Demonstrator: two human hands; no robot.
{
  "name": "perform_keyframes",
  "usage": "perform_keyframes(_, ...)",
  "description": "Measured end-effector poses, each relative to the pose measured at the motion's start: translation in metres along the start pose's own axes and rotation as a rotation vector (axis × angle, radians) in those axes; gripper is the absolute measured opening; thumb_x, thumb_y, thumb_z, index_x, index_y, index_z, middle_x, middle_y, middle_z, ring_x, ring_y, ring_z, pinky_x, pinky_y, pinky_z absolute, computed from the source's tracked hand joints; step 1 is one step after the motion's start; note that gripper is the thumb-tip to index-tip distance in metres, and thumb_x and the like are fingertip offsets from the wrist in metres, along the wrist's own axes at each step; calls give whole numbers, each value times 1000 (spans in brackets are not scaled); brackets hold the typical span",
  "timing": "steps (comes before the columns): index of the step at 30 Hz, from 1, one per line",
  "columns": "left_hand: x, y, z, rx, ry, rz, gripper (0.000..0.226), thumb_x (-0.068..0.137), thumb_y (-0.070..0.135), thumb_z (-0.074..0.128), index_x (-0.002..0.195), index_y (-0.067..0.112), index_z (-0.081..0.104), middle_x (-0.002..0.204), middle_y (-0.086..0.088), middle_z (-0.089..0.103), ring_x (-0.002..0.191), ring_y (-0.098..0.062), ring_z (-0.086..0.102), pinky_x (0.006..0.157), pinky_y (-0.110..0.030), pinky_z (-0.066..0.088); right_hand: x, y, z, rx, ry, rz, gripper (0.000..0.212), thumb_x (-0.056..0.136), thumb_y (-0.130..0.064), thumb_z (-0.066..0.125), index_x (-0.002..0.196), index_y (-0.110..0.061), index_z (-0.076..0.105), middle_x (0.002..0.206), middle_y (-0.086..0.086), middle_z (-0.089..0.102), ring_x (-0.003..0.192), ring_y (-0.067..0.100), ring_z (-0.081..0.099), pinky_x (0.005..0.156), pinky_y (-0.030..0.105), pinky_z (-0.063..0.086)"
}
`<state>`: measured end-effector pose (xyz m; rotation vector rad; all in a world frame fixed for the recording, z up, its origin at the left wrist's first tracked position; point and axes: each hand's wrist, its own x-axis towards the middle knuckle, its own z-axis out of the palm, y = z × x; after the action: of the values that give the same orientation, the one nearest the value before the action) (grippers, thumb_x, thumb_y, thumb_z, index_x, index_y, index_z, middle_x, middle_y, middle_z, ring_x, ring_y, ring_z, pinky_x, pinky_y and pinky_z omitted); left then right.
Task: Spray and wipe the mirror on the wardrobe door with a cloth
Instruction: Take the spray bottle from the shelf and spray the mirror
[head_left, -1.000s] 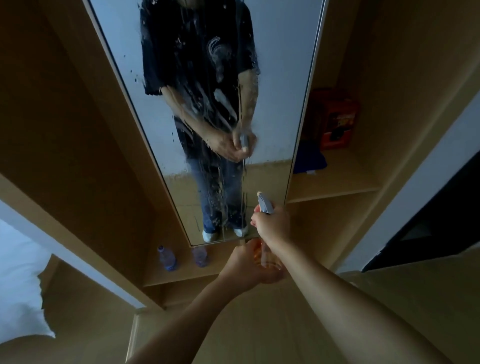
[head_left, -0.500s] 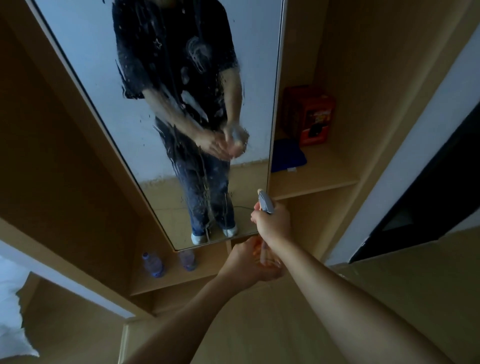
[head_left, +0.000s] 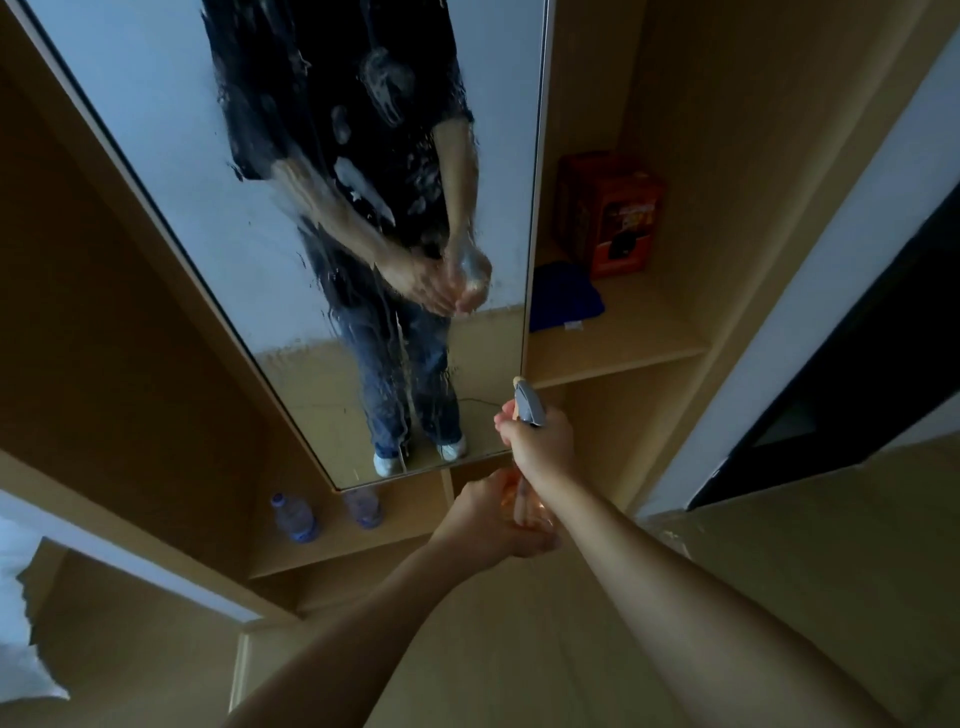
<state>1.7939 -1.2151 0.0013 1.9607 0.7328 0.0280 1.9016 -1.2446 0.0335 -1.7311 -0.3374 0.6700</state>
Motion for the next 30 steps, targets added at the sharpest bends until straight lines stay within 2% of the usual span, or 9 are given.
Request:
perform_keyframes(3,6,-13,7,-8,7,-47,71,58,40,89,119,21,56,95,8,67,80,-6,65,57,-16,52,5,13,5,-22,-21,1,15,88,-11,65,102,-12,68,86,-1,64,70,4,56,46,3,38)
perform_keyframes(7,11,-28,17,-45,21,-96,71,60,37,90,120,20,55,93,11,63,79,-4,62,57,-14,50,16,33,13,-43,-24,40,13,88,-13,67,101,-13,68,83,-3,64,70,4,58,59,14,44)
perform_keyframes(10,17,-39,20,-24,32,-119,70,63,37,89,121,20,55,92,13,61,76,0,59,54,-10,44,23,47,22,-110,-9,29,2,87,-13,66,86,-15,66,75,-1,63,59,6,55,51,14,42)
perform_keyframes(12,21,-47,23,-6,40,-131,70,61,39,89,119,19,56,92,12,62,77,-1,59,57,-11,43,27,54,25,-141,-10,26,9,85,-10,65,78,-15,62,70,2,60,55,9,52,46,13,40)
perform_keyframes(17,27,-59,27,-17,41,-132,63,62,35,90,114,19,59,84,16,61,73,4,58,54,-6,40,33,64,30,-165,7,51,24,82,-3,61,68,-21,55,75,5,59,65,15,55,45,9,40)
perform_keyframes(20,28,-62,28,-36,24,-133,60,63,33,90,113,20,59,82,16,61,70,5,58,54,-6,41,36,69,32,-163,7,65,24,83,-5,61,69,-23,54,76,6,59,68,16,55,52,17,41)
perform_keyframes(24,28,-69,31,-70,28,-136,57,63,32,90,109,24,57,80,18,59,65,11,56,53,-6,39,38,75,34,-153,-48,64,12,85,-8,63,81,-18,59,68,-2,55,58,12,51,45,12,37)
perform_keyframes(27,23,-74,31,-80,63,-144,62,62,34,89,113,21,58,83,17,62,72,7,59,59,-11,46,34,77,41,-169,-99,16,4,90,-14,62,89,-17,63,68,-5,55,57,7,50,44,7,36)
perform_keyframes(30,17,-83,28,-105,101,-165,69,59,38,89,118,22,57,88,17,63,82,-1,63,71,-29,60,29,78,50,-152,-136,-1,6,86,-8,63,91,-11,65,71,-5,56,58,6,51,47,9,38)
